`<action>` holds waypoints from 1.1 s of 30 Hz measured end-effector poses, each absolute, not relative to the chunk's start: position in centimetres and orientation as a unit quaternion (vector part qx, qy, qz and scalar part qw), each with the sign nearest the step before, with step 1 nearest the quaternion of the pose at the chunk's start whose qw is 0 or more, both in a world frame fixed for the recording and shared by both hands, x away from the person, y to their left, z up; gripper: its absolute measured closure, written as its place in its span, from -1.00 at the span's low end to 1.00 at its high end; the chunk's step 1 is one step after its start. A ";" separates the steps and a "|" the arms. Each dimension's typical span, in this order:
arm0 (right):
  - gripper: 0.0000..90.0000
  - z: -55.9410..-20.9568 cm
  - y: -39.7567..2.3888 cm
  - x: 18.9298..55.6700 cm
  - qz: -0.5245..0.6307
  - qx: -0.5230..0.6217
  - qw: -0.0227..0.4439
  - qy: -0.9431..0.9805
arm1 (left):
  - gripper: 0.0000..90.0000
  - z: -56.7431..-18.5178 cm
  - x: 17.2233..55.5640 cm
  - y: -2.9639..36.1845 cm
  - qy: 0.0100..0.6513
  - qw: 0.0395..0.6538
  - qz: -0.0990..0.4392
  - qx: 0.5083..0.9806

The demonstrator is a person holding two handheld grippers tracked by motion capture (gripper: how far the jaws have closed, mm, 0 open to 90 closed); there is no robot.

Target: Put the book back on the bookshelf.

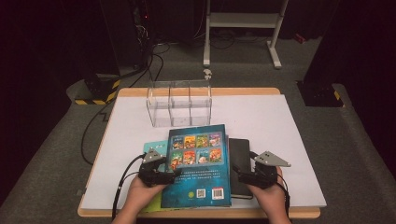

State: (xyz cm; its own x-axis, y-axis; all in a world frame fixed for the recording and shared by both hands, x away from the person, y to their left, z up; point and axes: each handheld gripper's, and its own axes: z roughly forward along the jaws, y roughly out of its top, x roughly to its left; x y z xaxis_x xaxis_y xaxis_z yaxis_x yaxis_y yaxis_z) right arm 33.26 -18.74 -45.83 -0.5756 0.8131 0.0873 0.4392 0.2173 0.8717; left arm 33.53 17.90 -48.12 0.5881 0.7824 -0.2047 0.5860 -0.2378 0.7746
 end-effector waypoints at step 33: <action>-0.67 -46.4 -17.0 34.5 0.453 0.432 0.105 0.773 | -0.37 -48.5 32.9 17.0 0.428 0.479 0.091 0.761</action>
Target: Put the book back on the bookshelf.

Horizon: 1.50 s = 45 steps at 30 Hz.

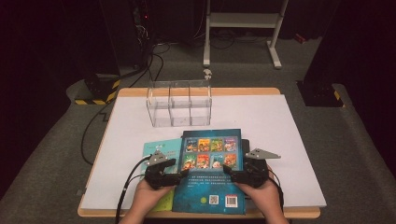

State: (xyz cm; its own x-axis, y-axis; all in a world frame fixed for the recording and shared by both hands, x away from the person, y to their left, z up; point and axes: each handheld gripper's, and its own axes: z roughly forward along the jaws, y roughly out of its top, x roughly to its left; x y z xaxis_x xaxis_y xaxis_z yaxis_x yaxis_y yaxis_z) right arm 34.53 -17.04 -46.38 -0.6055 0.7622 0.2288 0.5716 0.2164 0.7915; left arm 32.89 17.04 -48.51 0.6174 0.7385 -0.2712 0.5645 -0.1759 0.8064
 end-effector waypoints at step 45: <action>-0.15 -44.6 -17.6 32.7 0.488 0.374 0.151 0.774 | -0.65 -48.8 33.0 17.5 0.438 0.501 0.055 0.744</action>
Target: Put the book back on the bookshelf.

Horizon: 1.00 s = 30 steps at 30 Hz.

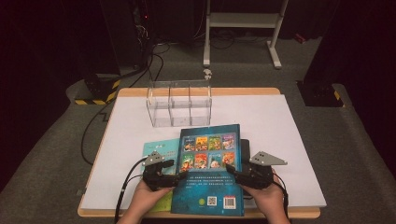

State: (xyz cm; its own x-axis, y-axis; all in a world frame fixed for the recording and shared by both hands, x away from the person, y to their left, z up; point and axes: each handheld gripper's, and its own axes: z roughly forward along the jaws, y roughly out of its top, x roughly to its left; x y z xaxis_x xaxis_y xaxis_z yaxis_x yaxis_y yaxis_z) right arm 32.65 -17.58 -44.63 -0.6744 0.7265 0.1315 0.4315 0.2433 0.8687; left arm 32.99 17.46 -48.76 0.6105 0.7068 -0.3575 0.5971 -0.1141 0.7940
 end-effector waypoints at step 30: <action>-0.08 -42.4 -16.4 33.4 0.512 0.360 0.165 0.763 | -0.43 -46.4 33.7 17.9 0.418 0.545 0.045 0.725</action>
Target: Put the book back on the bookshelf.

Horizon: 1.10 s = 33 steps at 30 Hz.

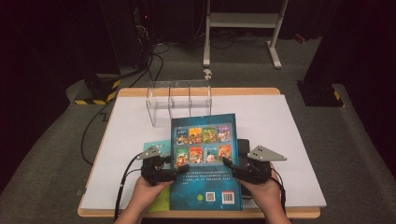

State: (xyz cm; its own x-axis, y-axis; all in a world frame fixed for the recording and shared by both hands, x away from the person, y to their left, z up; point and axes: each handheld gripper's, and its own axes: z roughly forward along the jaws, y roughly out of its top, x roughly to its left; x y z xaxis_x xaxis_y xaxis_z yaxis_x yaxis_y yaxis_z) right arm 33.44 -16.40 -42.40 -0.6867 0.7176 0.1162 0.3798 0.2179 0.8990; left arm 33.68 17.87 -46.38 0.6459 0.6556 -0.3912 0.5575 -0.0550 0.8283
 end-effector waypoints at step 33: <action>0.19 -34.4 -13.8 35.0 0.564 0.326 0.262 0.712 | 0.12 -39.6 34.9 19.8 0.363 0.620 0.225 0.658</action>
